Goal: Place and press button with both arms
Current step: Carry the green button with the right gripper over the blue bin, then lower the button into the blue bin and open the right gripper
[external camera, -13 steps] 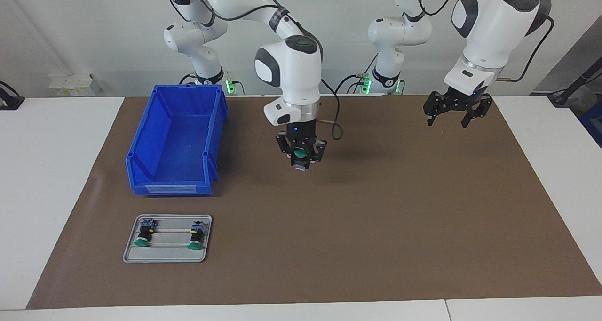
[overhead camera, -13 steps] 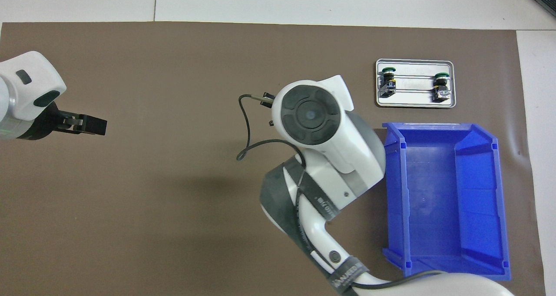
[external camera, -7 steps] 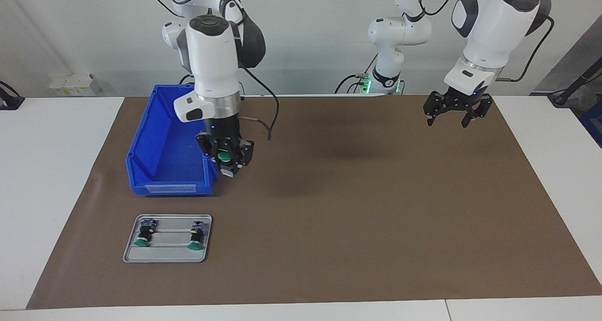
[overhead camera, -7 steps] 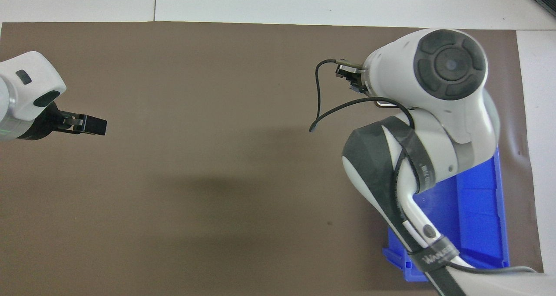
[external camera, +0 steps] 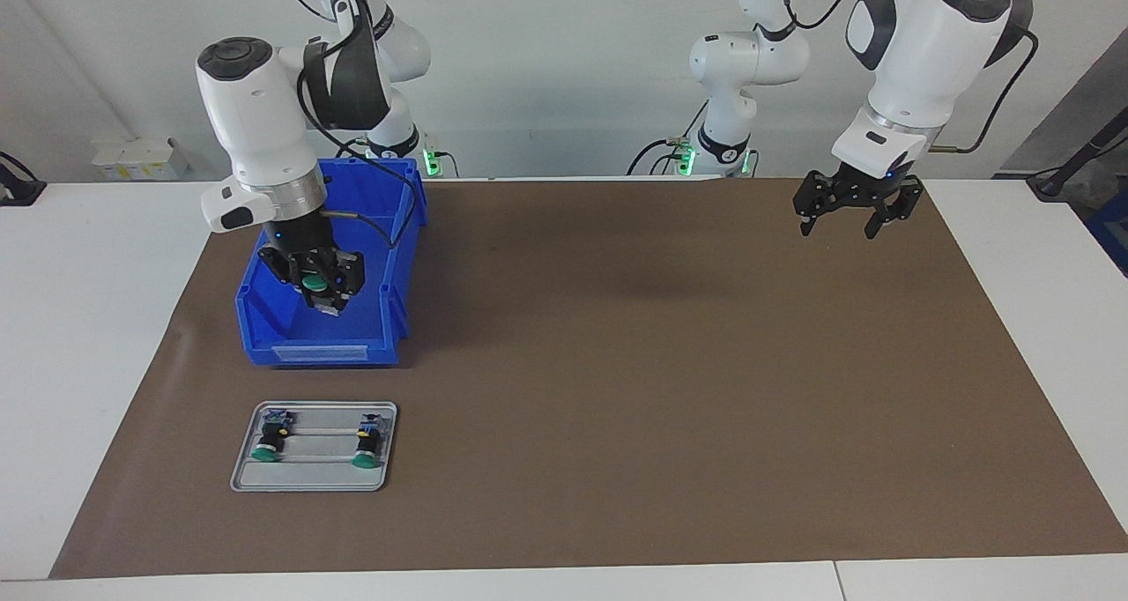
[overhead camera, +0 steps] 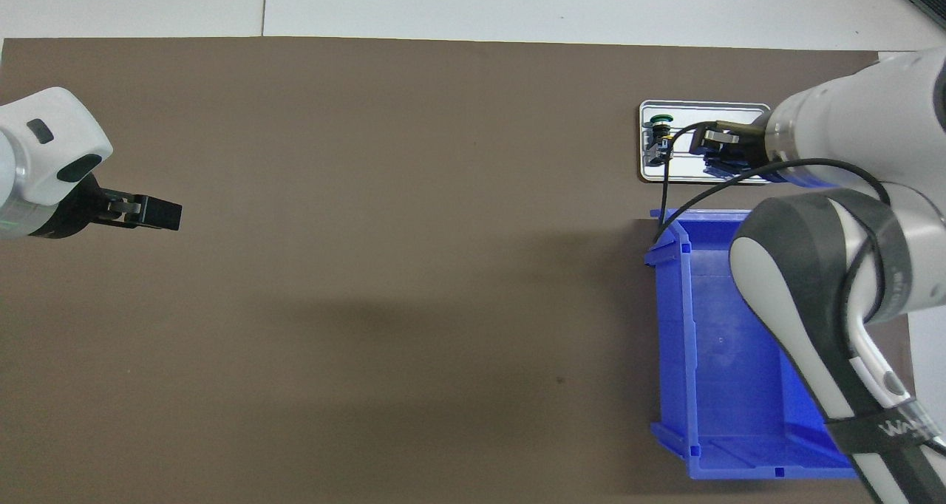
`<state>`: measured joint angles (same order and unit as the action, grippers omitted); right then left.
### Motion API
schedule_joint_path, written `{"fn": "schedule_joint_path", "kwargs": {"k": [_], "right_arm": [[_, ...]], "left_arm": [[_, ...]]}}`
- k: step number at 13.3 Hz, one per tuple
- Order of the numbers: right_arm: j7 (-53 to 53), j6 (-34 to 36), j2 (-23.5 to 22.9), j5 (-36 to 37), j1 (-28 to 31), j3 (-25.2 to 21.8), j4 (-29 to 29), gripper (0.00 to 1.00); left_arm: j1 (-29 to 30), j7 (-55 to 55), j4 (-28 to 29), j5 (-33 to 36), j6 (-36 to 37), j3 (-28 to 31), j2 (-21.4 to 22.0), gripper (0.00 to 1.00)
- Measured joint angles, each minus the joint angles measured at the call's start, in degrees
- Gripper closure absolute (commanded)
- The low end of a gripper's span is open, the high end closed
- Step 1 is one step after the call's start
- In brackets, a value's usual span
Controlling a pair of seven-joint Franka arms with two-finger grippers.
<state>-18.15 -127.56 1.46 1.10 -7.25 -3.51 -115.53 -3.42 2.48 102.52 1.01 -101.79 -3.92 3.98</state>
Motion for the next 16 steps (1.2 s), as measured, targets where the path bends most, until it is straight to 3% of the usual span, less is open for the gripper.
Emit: {"fn": "schedule_joint_path", "kwargs": {"k": [4,6,10,16], "right_arm": [[5.07,-13.31,7.12,-3.12,1.52,0.00,-19.18,1.00],[11.33,-17.62,8.58,-6.68,3.67,-0.01,-24.88,1.00],[20.56,-20.90,7.50,-14.03,6.90,-0.07,-27.55,1.00],[20.51,-26.47,1.79,-14.38,6.83,0.09,-28.02,1.00]], "left_arm": [[0.00,0.00,0.00,0.00,0.00,0.00,0.00,0.00],[0.00,0.00,0.00,0.00,0.00,0.00,0.00,0.00],[0.00,0.00,0.00,0.00,0.00,0.00,0.00,0.00],[0.00,0.00,0.00,0.00,0.00,0.00,0.00,0.00]]}}
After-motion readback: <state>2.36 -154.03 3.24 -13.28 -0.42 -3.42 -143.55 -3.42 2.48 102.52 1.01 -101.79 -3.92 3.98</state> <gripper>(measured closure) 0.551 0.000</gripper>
